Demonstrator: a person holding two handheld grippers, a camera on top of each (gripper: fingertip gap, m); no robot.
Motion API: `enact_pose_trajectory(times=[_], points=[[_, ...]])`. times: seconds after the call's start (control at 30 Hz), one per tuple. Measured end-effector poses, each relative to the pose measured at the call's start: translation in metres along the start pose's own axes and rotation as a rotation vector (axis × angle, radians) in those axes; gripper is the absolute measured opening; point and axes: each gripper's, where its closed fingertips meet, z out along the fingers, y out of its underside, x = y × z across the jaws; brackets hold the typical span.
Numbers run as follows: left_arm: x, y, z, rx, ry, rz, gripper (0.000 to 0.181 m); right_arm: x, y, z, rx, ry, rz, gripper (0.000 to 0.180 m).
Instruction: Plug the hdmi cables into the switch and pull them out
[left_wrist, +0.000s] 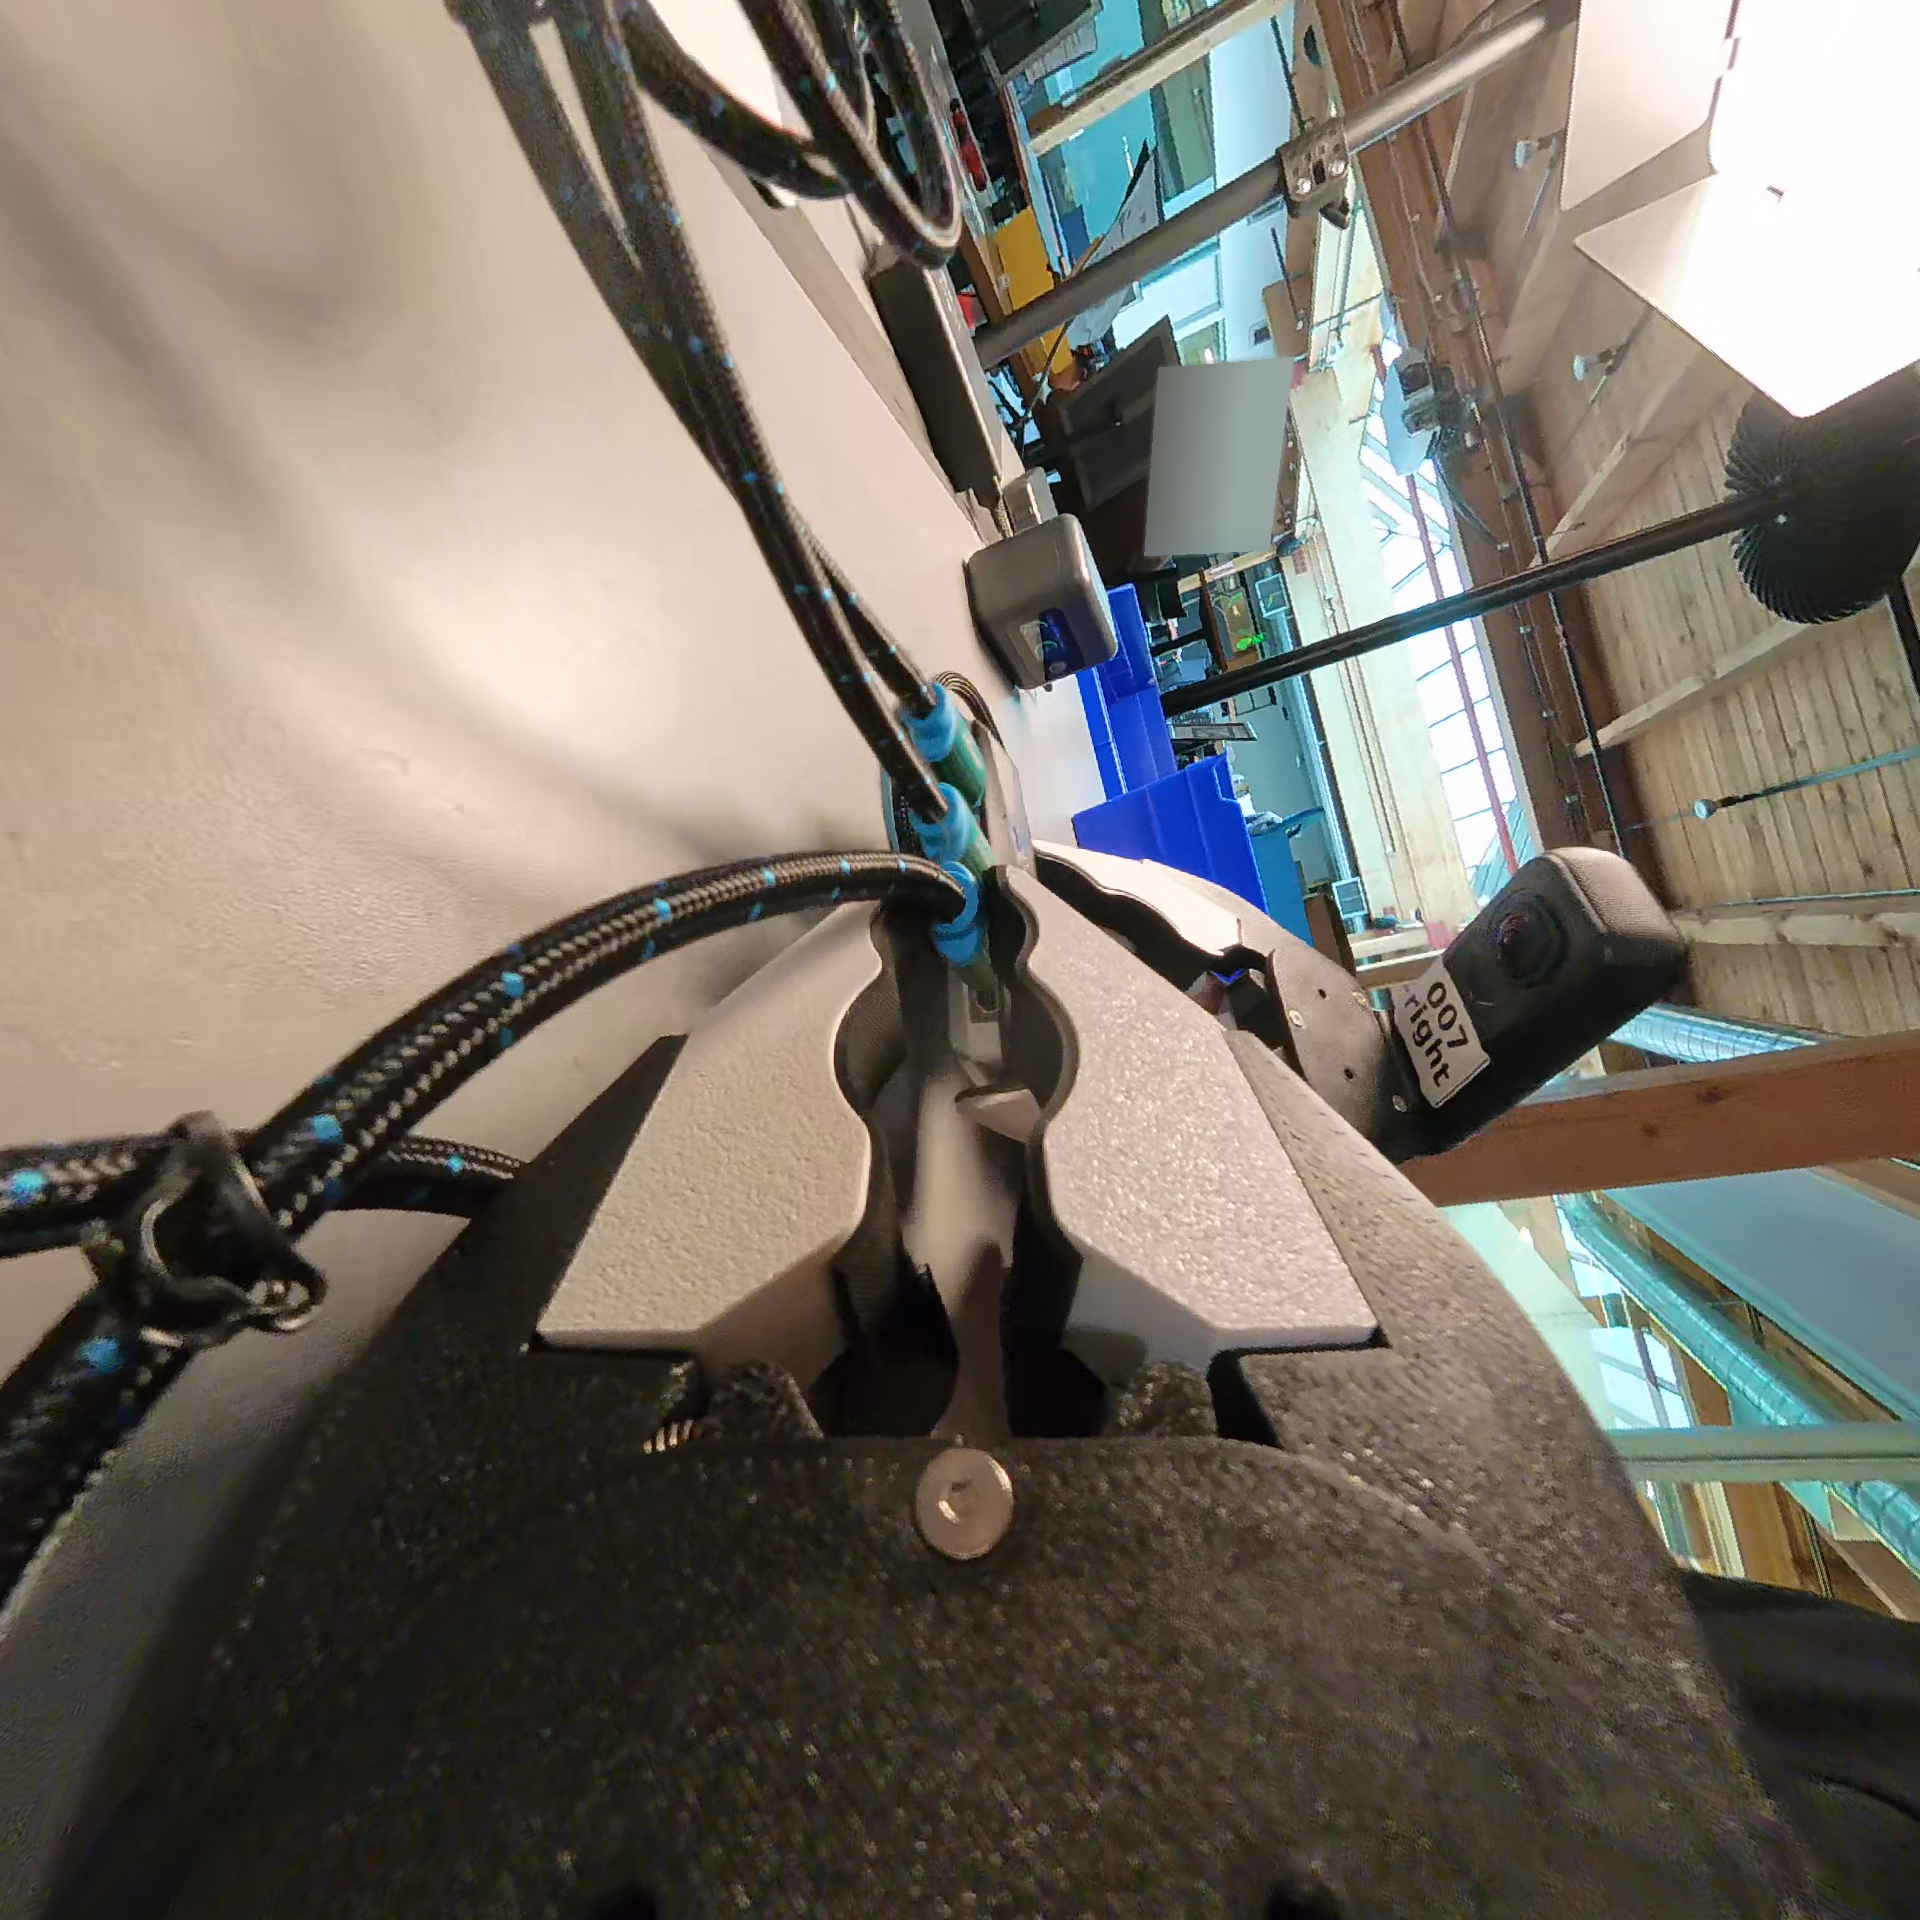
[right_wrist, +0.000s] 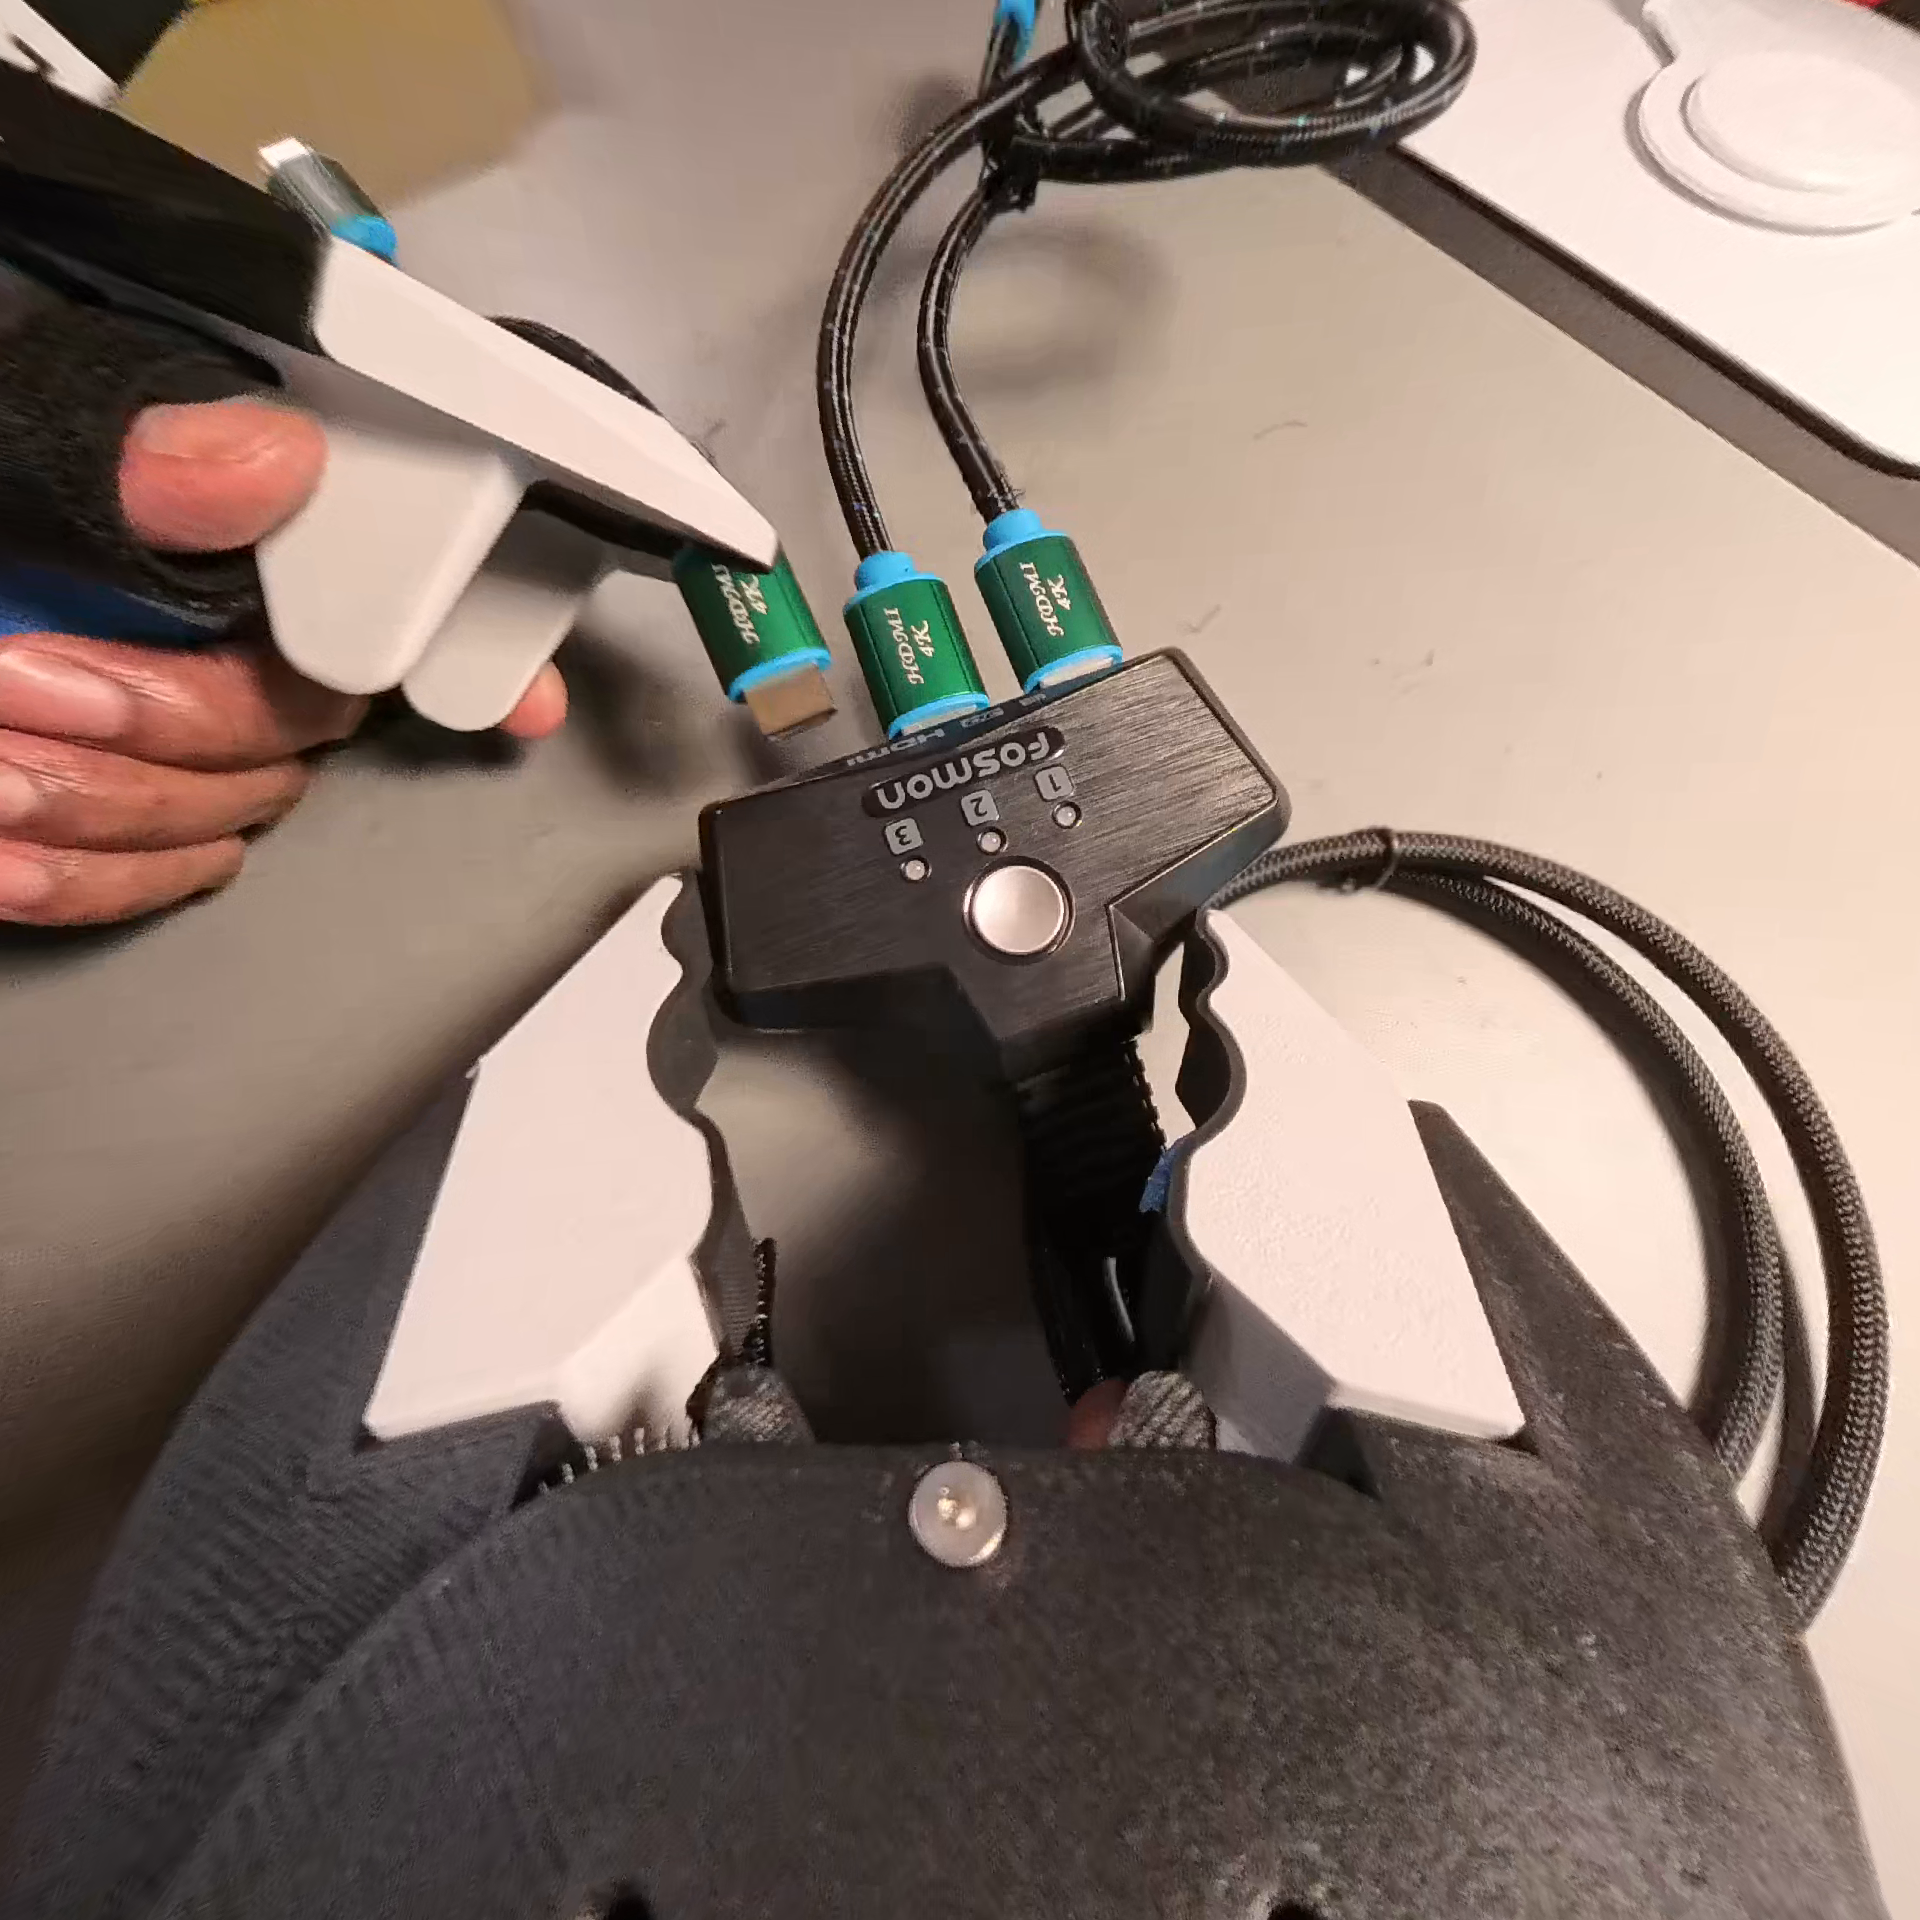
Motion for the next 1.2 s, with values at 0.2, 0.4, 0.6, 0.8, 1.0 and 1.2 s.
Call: enact_pose_trajectory(times=[0.2, 0.4, 0.6, 0.8, 1.0, 1.2], points=[[0.006, 0.006, 0.003, -0.029, 0.021, 0.035, 0.012, -0.001, -0.006, -0.005, 0.054, -0.023, 0.014, 0.092], [0.009, 0.007, 0.003, -0.029, 0.034, 0.045, 0.011, -0.001, -0.005, -0.004, 0.046, -0.016, 0.003, 0.092], [0.009, 0.008, 0.003, -0.025, 0.039, 0.019, 0.012, 0.000, -0.006, -0.004, 0.051, 0.009, -0.016, 0.092], [0.010, 0.008, 0.003, -0.026, 0.031, 0.040, 0.012, 0.001, -0.006, -0.005, 0.055, 0.019, -0.022, 0.091], [0.015, 0.010, 0.005, -0.063, 0.073, 0.018, 0.013, 0.002, -0.009, -0.009, 0.084, 0.002, -0.033, 0.091], [0.020, 0.011, 0.005, -0.079, 0.075, 0.067, 0.013, 0.002, -0.010, -0.010, 0.093, -0.001, -0.042, 0.091]])
